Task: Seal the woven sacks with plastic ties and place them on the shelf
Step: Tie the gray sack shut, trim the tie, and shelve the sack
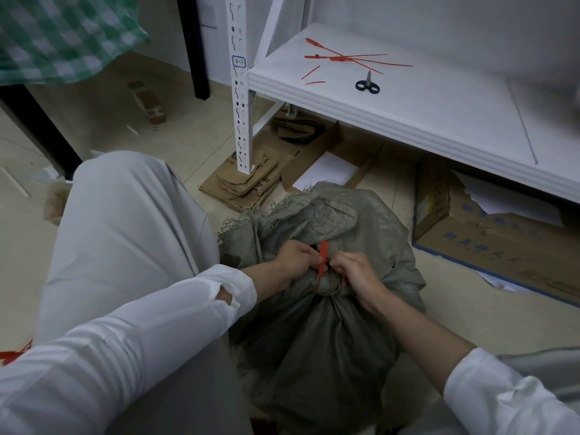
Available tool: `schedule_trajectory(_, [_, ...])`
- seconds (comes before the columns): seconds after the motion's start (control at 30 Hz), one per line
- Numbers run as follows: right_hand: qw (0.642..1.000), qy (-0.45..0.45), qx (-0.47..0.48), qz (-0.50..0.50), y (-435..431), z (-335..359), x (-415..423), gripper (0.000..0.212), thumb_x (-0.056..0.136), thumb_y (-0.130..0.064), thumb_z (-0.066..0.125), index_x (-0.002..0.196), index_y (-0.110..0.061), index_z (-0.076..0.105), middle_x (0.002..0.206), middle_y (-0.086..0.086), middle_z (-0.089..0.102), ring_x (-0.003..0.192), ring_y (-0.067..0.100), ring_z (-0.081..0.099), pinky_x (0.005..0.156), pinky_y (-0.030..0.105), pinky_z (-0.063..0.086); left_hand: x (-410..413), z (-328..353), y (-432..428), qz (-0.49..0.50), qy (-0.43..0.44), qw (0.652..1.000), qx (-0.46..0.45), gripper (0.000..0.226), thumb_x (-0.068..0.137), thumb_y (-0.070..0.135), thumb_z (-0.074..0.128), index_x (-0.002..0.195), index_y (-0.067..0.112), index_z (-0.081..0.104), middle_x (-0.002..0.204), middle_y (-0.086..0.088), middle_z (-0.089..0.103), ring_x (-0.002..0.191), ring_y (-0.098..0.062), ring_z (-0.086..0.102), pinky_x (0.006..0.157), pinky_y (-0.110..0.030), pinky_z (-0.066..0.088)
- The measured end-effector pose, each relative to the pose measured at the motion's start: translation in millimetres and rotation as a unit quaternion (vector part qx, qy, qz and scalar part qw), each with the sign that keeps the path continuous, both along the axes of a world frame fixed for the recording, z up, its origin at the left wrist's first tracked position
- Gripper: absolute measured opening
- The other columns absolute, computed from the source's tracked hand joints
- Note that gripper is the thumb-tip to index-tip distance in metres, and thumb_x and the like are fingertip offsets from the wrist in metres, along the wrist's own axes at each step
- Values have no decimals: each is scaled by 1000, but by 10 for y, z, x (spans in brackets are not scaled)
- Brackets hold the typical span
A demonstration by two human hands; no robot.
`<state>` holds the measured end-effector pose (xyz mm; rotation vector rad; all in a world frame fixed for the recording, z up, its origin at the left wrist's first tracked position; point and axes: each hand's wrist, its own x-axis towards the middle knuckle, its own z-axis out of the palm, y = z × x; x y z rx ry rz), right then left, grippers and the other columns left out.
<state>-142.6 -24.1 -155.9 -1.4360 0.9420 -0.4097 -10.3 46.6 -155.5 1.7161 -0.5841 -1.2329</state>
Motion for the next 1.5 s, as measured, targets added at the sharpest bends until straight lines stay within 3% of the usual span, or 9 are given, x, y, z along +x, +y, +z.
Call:
schedule_trajectory(0.27, [1000, 4, -3, -9, 3, -7, 1, 42, 83, 7, 51, 48, -13, 38, 45, -6, 30, 45, 4, 27, 44, 18, 24, -17, 4, 2, -7, 11, 1000, -8, 13, 88, -4, 61, 93, -14, 67, 54, 4, 67, 51, -3, 62, 66, -19, 53])
schedule_trajectory(0.47, [1000, 3, -4, -9, 25, 18, 31, 51, 85, 9, 50, 41, -17, 44, 40, -11, 36, 39, -1, 32, 41, 14, 27, -26, 2, -7, -8, -78, 997, -11, 13, 87, 4, 67, 91, -7, 73, 61, 5, 64, 54, 3, 59, 58, -8, 48])
schedule_trajectory(0.8, [999, 13, -48, 23, -2, -14, 52, 61, 86, 9, 51, 32, -21, 48, 39, -14, 38, 42, -2, 34, 45, 14, 26, -29, -42, -21, -4, -164, 986, -10, 10, 85, 12, 70, 87, 4, 76, 87, -11, 74, 85, -17, 66, 86, -35, 54])
schedule_trajectory(0.97, [995, 24, -84, 48, 4, -22, 58, 54, 86, 7, 53, 41, -22, 43, 46, -12, 37, 48, 0, 32, 50, 20, 26, -39, -50, 0, -10, -210, 978, -9, 9, 85, 14, 70, 85, 8, 76, 83, -6, 73, 78, -11, 65, 75, -26, 53])
schedule_trajectory(1.03, [994, 24, -88, 56, 21, -35, 75, 42, 87, 6, 53, 47, -7, 48, 53, 1, 40, 56, 7, 36, 55, 26, 28, -56, -31, 10, -19, -230, 973, -8, 10, 85, 14, 70, 86, 7, 77, 77, -2, 70, 67, -2, 58, 62, -15, 45])
schedule_trajectory(1.1, [995, 22, -81, 46, 23, -67, 80, 34, 87, 3, 53, 54, 5, 51, 59, 7, 41, 61, 16, 35, 58, 31, 27, -68, -25, 10, -21, -238, 971, -11, 10, 85, 14, 70, 85, 7, 77, 75, -1, 70, 65, -1, 56, 63, -16, 44])
schedule_trajectory(1.2, [996, 23, -77, 26, -6, -88, 63, 36, 86, 1, 53, 50, -4, 49, 56, 4, 38, 58, 12, 33, 57, 32, 25, -80, -18, 2, -20, -231, 973, -12, 12, 85, 16, 70, 83, 7, 77, 75, -5, 73, 72, -7, 62, 74, -24, 49])
schedule_trajectory(1.4, [989, 28, -115, 83, -30, -97, 67, 37, 76, -19, 55, 62, 16, 52, 61, 13, 48, 63, 19, 39, 61, 33, 31, -84, -61, 4, 2, -186, 982, -10, 12, 86, 13, 69, 83, 4, 76, 62, 5, 63, 61, -2, 56, 63, -20, 47])
schedule_trajectory(1.5, [988, 27, -121, 88, -32, -71, 67, 37, 77, -16, 55, 62, 17, 53, 60, 13, 48, 62, 19, 39, 59, 32, 30, -88, -70, 13, 17, -160, 987, -16, 13, 85, 13, 69, 79, 5, 76, 66, -1, 68, 67, -9, 61, 73, -29, 52])
